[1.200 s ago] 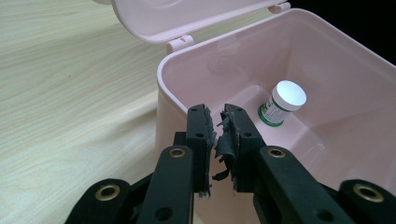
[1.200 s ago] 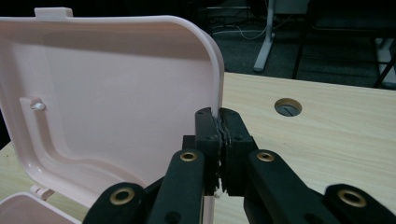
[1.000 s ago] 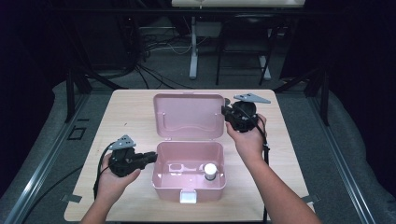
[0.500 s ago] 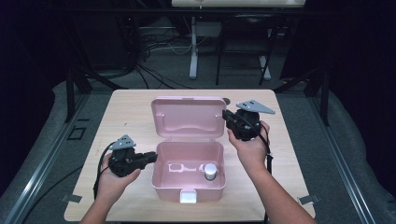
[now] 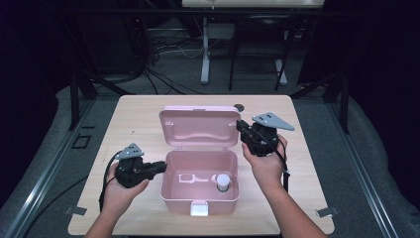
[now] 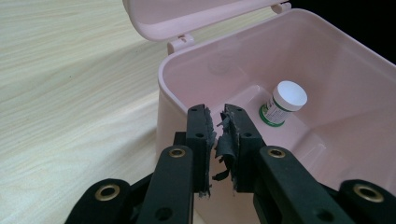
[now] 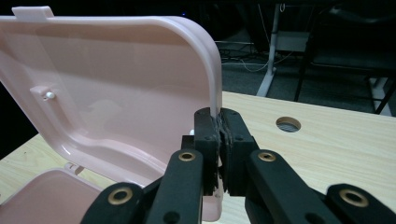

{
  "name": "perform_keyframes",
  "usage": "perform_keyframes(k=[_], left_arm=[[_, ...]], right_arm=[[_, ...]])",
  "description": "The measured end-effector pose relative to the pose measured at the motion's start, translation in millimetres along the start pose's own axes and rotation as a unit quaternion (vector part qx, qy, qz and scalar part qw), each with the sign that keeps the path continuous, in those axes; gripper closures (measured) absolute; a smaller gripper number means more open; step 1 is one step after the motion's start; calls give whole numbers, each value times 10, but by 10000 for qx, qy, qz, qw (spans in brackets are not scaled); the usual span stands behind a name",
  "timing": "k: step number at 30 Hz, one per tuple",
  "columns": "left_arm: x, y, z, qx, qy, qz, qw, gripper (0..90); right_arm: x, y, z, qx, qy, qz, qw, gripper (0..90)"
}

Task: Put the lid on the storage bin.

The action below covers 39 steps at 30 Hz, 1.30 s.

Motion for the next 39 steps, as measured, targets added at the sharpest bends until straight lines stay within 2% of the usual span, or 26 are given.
perform_keyframes(k=[5,11,16,19,23,25,27,29,35,39], left_arm=[[15,-12,-14,32,73,43,10000,822],[49,-8,-54,101,311,-58,9994,796],[115,-24,-72,235,526,-151,9982,758],[156,-46,-68,371,578,-108,9976,757],[246,-118,-66,591,736,-103,9955,732],[313,-149,-88,583,866,-223,9943,729],[385,-174,-112,643,977,-262,9928,719],[454,-181,-132,707,1040,-245,9918,708],[615,-157,-139,751,1119,-134,9908,698],[720,-130,-139,835,1278,-101,9882,687]], right_arm=[[-28,-16,-32,10,87,-25,10000,858],[-74,-39,-65,1,227,-137,9996,858],[-93,-44,-72,3,283,-235,9993,860],[-101,-51,-83,10,296,-282,9992,860],[-115,-63,-97,15,321,-345,9989,859],[-122,-61,-104,38,338,-339,9988,858],[-127,-62,-109,57,352,-323,9988,857],[-129,-66,-113,57,343,-362,9987,857],[-131,-59,-122,104,325,-375,9987,857],[-137,-60,-126,109,337,-376,9987,856]])
Point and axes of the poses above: each handheld gripper's, and its own axes: z roughly forward along the jaws, x roughly out of its top, y roughly to its right, the point moved 3 cm from there along z, roughly forward along the jaws, and after that the axes turned 13 degrees about x, right-handed, at the moved point
